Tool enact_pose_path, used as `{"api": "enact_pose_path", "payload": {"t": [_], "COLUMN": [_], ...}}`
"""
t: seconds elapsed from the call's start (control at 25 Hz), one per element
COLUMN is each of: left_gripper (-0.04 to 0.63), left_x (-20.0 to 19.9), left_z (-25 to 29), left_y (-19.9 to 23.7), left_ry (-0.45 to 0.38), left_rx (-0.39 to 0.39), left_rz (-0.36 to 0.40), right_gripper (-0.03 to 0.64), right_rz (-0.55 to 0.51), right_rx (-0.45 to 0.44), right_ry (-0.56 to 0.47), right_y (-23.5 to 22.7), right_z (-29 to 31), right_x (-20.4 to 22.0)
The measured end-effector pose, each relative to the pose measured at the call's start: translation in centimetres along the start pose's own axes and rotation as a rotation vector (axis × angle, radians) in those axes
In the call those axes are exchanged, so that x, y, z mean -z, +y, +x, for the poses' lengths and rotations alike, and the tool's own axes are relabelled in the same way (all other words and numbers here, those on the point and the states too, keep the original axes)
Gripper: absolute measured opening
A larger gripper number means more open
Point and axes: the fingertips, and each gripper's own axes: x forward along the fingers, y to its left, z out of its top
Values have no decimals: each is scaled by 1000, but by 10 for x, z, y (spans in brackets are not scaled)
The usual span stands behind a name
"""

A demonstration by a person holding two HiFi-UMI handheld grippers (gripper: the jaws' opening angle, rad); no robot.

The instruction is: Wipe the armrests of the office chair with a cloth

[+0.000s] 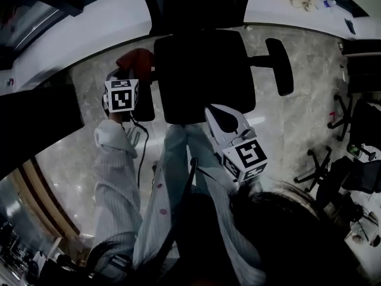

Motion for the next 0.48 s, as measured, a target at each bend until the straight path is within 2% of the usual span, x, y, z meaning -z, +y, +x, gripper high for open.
{"api": "enact_pose_path", "payload": {"t": [0.12,0.32,0.48], "left_gripper": [32,32,32], "left_x": [17,58,91], "left_z": [-20,-68,-101], "left_y": [-12,-50,-68], "left_ry": [7,47,38], "left_rx": [8,76,81], "left_rz": [-2,-36,-70], "right_gripper": [2,2,2], "right_rz": [-13,-49,-76], "right_rx": [-14,-50,-77], "right_ry": [-15,-46,-66], "right_y": [5,23,42], "right_z": [-5,-14,-17], "right_x": [-6,-22,-34]}}
